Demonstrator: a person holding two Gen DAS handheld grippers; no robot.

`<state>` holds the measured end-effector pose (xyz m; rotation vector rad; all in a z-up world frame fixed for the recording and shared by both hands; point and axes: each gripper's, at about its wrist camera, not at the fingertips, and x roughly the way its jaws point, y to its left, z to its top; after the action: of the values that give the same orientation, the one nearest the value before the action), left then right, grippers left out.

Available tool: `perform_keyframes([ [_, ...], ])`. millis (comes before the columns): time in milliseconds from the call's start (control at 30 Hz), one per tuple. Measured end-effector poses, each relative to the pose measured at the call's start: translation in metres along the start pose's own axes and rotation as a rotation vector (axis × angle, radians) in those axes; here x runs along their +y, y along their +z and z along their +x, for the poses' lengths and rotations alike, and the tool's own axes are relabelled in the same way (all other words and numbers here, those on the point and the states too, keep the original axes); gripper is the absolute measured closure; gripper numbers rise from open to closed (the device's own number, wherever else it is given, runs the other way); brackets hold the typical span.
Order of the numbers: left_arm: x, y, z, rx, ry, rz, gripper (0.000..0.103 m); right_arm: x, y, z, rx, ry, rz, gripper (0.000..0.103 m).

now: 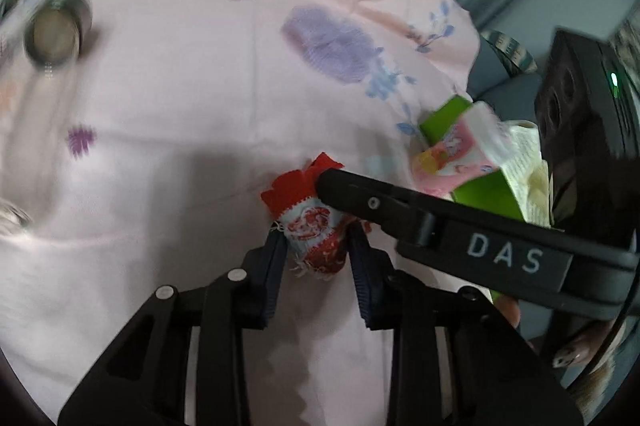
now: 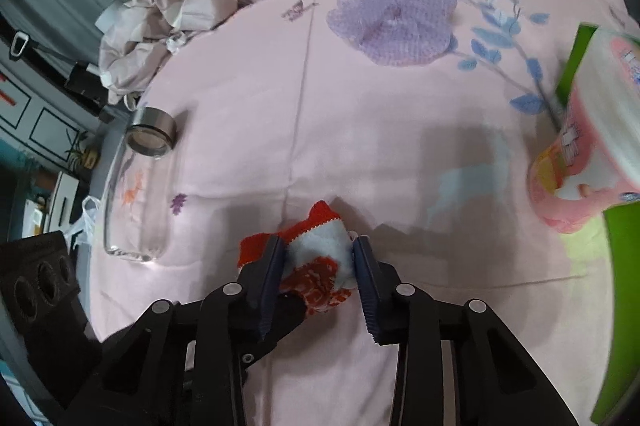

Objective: Organize soft objects
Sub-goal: 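Carry the red-white sock into the green box and open the right gripper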

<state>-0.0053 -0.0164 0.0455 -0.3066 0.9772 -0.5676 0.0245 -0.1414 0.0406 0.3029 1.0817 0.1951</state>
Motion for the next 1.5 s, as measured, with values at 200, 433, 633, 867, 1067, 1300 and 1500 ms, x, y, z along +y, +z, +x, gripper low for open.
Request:
perform_keyframes([
  [200,-0.064,0.020,-0.034,-0.109,-0.076,0.120,0.074,0.004,-0.001,-0.078,-0.190,-0.018,-0.031,0.065],
  [433,-0.158,0.031,-0.023,-0.098,-0.177,0.305,0.074,-0.058,-0.007,-0.170,-0.405,-0.072,0.123,0.065],
  [633,-0.213,0.028,0.019,0.029,-0.230,0.384,0.073,-0.116,-0.019,-0.198,-0.429,-0.169,0.292,0.065],
  [867,-0.238,0.012,0.067,0.180,-0.223,0.400,0.073,-0.167,-0.032,-0.190,-0.339,-0.225,0.441,0.065],
  [1067,-0.245,0.002,0.087,0.240,-0.181,0.409,0.073,-0.188,-0.041,-0.179,-0.266,-0.232,0.492,0.065],
  [1300,-0.251,-0.002,0.107,0.303,-0.139,0.415,0.073,-0.204,-0.044,-0.166,-0.205,-0.249,0.529,0.065],
  [1500,-0.256,0.000,0.118,0.333,-0.101,0.410,0.072,-0.218,-0.046,-0.160,-0.195,-0.219,0.570,0.065],
])
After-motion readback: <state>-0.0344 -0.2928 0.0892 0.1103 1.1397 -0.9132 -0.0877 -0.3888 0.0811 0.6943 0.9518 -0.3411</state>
